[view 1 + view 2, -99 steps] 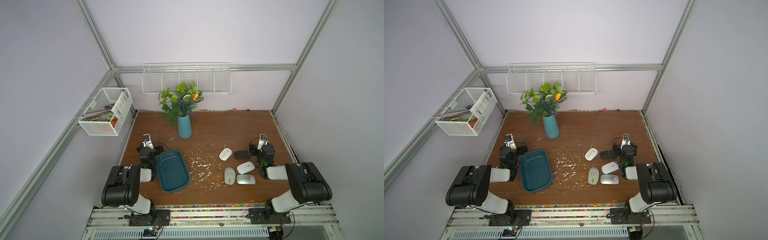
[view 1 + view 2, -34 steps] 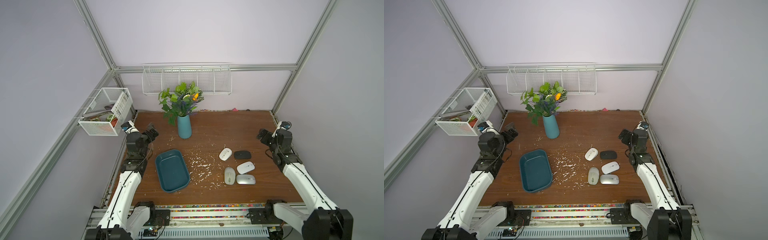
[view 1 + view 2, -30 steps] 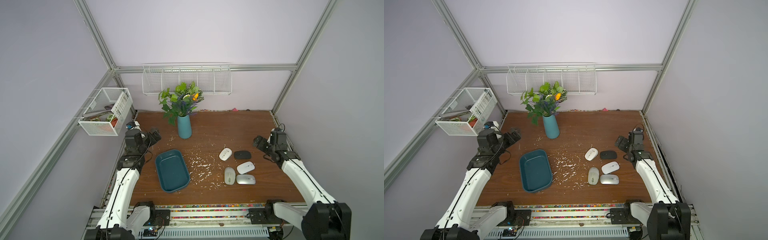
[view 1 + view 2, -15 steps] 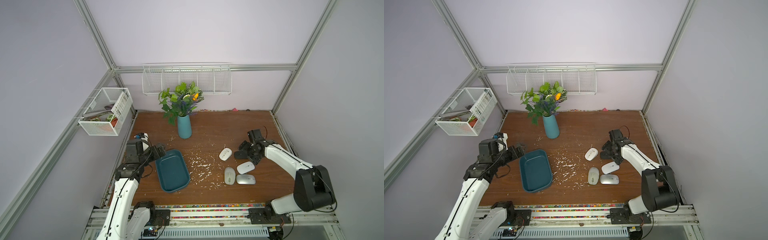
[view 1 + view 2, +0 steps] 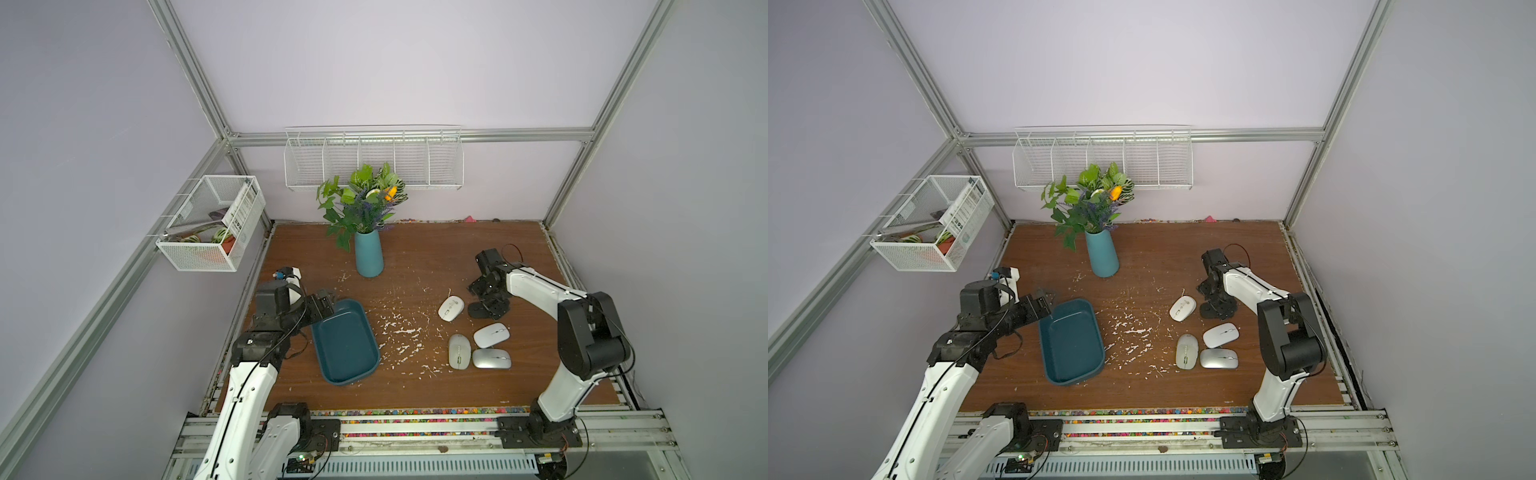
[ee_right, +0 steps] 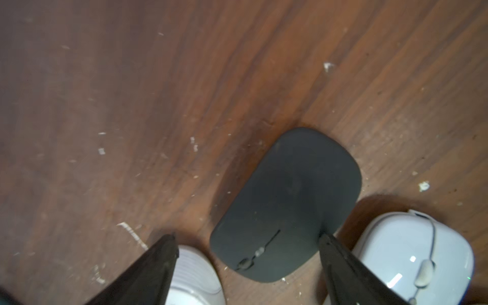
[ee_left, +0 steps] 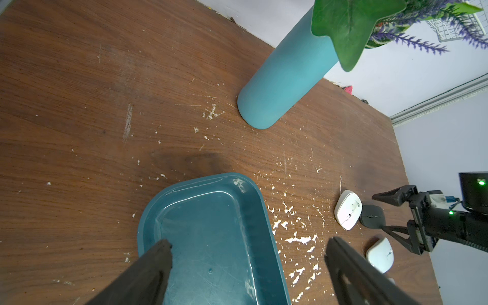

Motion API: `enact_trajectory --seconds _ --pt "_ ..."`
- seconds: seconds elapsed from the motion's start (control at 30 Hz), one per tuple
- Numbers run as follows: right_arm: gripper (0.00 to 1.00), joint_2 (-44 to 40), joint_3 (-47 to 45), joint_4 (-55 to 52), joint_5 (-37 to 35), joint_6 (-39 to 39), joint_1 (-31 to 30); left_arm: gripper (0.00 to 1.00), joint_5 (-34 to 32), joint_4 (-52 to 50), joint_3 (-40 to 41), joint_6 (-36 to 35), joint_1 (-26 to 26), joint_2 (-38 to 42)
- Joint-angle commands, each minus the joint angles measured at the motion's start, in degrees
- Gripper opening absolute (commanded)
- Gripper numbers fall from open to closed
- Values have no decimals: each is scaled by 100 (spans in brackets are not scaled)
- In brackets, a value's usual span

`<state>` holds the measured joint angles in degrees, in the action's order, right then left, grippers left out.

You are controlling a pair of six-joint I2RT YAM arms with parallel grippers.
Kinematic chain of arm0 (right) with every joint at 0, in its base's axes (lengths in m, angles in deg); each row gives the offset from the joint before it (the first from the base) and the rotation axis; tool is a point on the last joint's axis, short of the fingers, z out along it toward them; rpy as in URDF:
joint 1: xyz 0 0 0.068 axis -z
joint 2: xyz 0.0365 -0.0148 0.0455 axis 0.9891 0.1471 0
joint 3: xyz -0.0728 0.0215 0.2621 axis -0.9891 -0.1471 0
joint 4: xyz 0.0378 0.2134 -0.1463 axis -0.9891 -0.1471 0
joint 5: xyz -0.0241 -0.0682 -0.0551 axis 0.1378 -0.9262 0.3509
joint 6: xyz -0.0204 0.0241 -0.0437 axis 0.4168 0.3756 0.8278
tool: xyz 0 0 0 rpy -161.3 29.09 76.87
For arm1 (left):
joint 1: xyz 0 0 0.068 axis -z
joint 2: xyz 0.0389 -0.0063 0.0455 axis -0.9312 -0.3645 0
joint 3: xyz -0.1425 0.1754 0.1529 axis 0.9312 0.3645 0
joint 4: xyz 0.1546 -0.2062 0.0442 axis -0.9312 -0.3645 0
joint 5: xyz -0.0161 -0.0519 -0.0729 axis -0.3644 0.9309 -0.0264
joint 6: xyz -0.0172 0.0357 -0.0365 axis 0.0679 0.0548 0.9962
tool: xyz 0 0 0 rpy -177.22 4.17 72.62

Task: Put the mouse in the storage box
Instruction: Pick up the mouse from the center of the board.

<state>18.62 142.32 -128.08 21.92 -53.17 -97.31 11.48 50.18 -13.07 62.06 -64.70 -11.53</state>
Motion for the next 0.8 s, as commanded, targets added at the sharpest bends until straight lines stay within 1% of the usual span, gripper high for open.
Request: enact_trajectory --seconds 0.0,0.23,0.6,0.63,0.77 --pt "89 190 104 -252 -138 -249 -36 95 -88 -17 26 -77 30 53" --pt "86 572 233 -253 3 -314 -39 95 -105 -26 29 -59 60 -7" --pt "87 607 212 -390 -1 -253 -35 95 -192 -78 4 -42 179 -90" --pt "86 645 248 -445 -17 -246 -34 95 -192 -77 4 -41 187 -96" --pt "74 754 292 -497 -11 -115 -41 95 -223 -96 -5 -33 213 -143"
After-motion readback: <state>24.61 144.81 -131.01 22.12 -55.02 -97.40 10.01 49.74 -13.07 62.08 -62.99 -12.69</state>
